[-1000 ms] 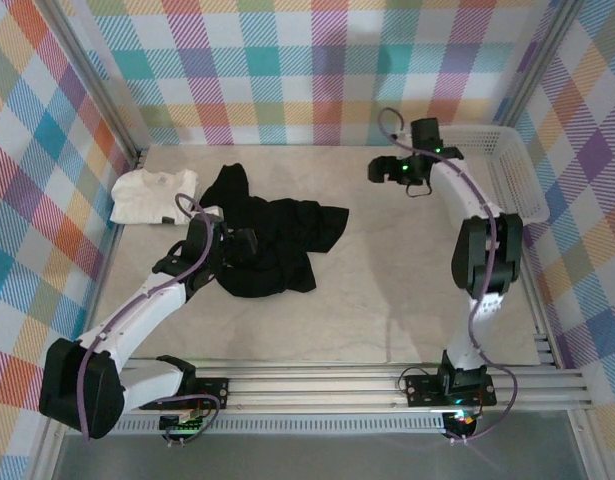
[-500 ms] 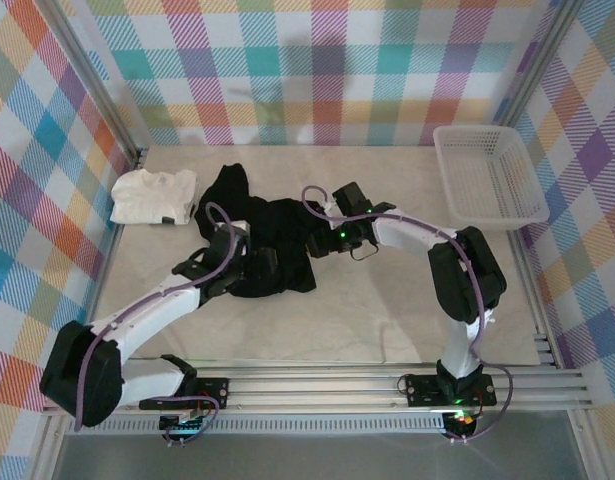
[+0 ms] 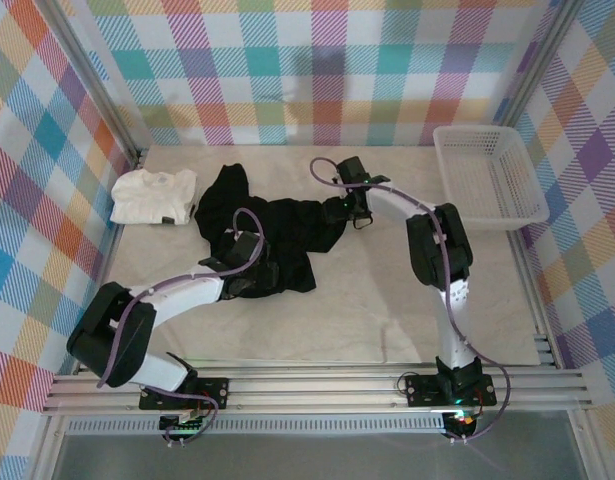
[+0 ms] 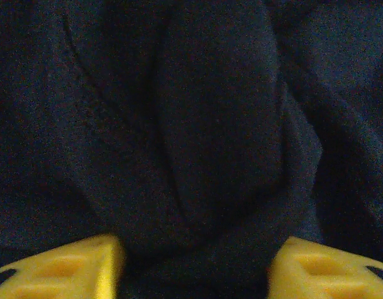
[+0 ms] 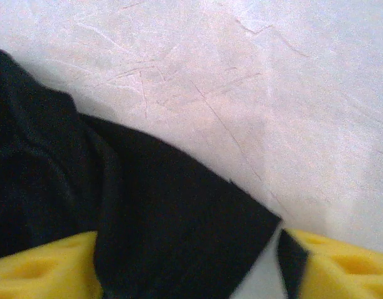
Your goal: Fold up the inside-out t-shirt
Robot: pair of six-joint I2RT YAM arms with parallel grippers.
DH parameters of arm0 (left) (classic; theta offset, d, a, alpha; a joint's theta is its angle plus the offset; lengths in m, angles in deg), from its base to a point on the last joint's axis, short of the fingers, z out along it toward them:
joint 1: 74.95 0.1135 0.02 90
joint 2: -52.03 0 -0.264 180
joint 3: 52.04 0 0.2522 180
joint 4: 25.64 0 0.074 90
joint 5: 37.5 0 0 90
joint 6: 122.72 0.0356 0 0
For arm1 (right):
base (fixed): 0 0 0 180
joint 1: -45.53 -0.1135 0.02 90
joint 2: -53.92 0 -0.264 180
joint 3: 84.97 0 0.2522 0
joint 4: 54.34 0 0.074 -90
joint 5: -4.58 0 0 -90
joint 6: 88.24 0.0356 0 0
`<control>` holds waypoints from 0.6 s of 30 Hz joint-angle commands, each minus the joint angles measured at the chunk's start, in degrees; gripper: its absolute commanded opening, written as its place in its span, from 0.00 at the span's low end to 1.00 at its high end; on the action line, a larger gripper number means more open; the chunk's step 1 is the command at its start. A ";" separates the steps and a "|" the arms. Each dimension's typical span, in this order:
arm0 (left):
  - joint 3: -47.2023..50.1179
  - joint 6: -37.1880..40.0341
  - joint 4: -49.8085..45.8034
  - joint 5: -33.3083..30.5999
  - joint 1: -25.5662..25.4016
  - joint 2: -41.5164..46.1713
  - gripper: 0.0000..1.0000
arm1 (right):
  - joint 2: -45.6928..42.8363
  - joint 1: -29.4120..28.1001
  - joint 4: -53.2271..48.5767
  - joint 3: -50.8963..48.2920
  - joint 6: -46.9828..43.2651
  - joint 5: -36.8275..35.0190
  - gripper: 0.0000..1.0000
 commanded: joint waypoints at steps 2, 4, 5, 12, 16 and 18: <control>-0.53 -0.03 4.77 -0.65 -0.35 0.21 0.25 | 1.18 0.31 -2.64 4.46 -2.13 8.53 0.31; -0.97 -0.67 5.04 -1.25 0.11 4.79 0.08 | -3.22 1.06 -3.31 4.94 -2.71 9.18 0.12; -1.20 -0.97 5.23 -1.48 0.63 9.01 0.00 | -7.64 1.87 -2.62 3.39 -2.72 9.36 0.07; -10.59 -1.41 6.09 -3.31 7.12 35.41 0.00 | -44.70 8.07 10.43 -9.66 2.53 18.09 0.00; -22.84 3.74 1.28 -9.00 8.45 34.51 0.00 | -54.17 8.45 10.30 -6.94 1.57 15.07 0.00; -27.45 5.10 -0.39 -10.05 9.75 33.05 0.00 | -56.35 8.63 8.59 -4.35 0.12 12.69 0.00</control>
